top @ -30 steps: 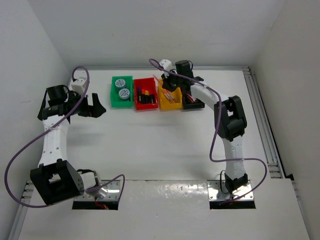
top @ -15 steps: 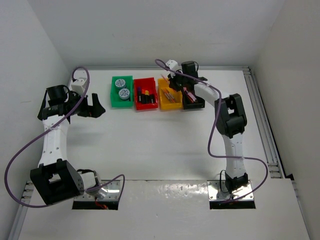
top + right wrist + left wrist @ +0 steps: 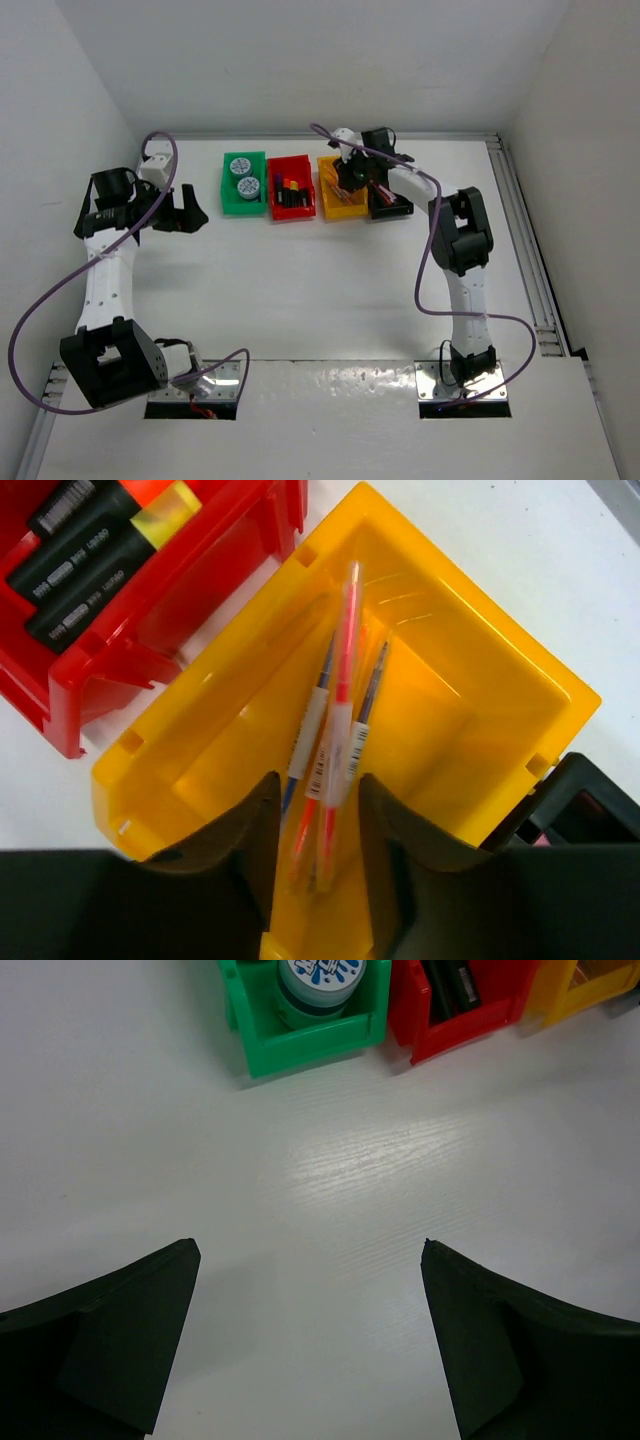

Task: Sort the stationery into containers
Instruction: Place the pen in the storage box, then reset both arms

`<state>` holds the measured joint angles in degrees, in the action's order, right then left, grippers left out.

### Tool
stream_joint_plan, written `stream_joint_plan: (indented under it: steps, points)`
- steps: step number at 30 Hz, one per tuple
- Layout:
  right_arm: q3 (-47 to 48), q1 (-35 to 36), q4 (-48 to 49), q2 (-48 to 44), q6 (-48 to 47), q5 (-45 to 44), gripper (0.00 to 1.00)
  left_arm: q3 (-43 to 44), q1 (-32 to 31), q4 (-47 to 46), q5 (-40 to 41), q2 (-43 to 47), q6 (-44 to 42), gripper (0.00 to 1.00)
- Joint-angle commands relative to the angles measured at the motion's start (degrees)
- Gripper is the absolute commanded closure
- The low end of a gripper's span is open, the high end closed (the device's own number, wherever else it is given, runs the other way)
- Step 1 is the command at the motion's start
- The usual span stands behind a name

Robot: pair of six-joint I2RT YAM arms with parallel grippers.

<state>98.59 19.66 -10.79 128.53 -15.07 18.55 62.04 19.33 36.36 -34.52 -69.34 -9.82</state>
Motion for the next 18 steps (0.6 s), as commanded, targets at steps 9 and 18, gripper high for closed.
stream_joint_plan:
  steps: [9,18]
  points:
    - [8.4,2.0,-7.8,-3.0,11.3,-2.6,0.36,3.6,0.4,0.1,0.3,0.7,0.1,0.00]
    - [3.0,-1.5,-11.4,-21.7,21.0,-1.2,0.22,6.3,0.3,4.4,11.0,-0.2,-0.8,0.00]
